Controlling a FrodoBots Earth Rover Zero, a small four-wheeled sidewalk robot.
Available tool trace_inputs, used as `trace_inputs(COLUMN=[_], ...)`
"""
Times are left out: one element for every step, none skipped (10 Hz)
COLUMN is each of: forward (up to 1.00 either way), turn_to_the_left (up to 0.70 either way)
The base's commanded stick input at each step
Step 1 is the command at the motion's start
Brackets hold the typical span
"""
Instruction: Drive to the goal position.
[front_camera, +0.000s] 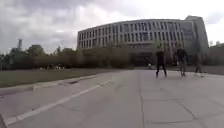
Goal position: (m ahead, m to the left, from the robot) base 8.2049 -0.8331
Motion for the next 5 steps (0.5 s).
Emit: trace_inputs(forward=[1.0,1.0,1.0,1.0,1.0], turn_to_the_left=[0.02,0.02,0.02,0.02,0.02])
